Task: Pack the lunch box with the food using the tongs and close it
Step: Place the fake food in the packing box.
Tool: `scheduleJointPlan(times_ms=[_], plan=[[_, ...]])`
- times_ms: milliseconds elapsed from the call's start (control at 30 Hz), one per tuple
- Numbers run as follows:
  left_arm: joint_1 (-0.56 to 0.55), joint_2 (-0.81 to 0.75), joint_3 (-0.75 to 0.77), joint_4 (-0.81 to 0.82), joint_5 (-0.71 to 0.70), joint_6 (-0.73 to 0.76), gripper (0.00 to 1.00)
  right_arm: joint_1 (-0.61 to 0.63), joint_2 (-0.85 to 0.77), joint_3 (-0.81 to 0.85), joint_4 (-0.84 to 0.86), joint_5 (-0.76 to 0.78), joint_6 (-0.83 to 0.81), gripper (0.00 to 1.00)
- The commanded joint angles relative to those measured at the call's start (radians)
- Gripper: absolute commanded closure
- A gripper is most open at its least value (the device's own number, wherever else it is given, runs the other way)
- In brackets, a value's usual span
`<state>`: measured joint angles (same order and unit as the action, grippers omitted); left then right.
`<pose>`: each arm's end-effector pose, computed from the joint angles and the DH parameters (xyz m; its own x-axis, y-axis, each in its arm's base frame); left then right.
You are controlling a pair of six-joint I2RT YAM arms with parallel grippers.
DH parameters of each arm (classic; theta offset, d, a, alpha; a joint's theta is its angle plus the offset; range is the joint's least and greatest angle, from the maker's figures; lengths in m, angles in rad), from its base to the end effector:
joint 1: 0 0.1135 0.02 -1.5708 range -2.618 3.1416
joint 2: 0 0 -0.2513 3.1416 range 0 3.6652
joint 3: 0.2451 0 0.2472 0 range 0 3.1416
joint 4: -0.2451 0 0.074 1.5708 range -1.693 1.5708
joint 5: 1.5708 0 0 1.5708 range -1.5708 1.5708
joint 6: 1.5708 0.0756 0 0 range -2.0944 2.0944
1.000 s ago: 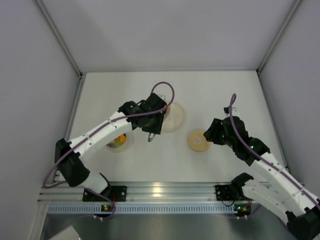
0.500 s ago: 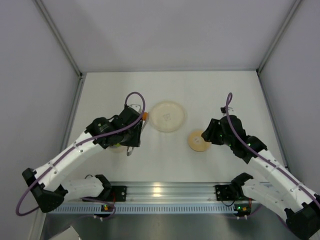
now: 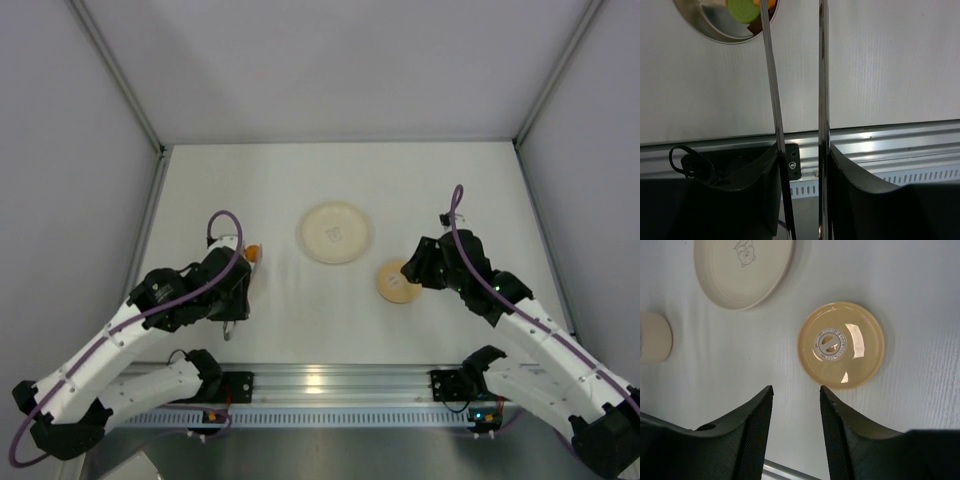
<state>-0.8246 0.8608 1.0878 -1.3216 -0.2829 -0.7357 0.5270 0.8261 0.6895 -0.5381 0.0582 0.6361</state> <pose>0.1129 -0.0911 0.2862 -0.8622 -0.0167 -0.5063 0.0534 0.9909 -0.1237 0.1856 0.1029 0.2317 -0.7093 0.2735 -0.6498 -0.0516 0.8991 0.4347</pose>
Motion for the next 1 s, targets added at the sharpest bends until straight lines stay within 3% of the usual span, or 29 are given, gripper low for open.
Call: scheduleJointPlan(times_ms=[0, 433, 967], plan=[[0.004, -0.054, -0.019, -0.099, -0.038, -0.060, 0.59, 0.001, 0.002, 0.008, 0.076, -0.001, -0.012, 0.57], [0.004, -0.158, -0.077, -0.185, -0.065, -0.134, 0.56, 0.001, 0.005, -0.021, 0.105, -0.008, -0.015, 0.58], [0.004, -0.158, -0.069, -0.185, -0.076, -0.143, 0.55, 0.001, 0.008, -0.028, 0.112, -0.011, -0.016, 0.57]])
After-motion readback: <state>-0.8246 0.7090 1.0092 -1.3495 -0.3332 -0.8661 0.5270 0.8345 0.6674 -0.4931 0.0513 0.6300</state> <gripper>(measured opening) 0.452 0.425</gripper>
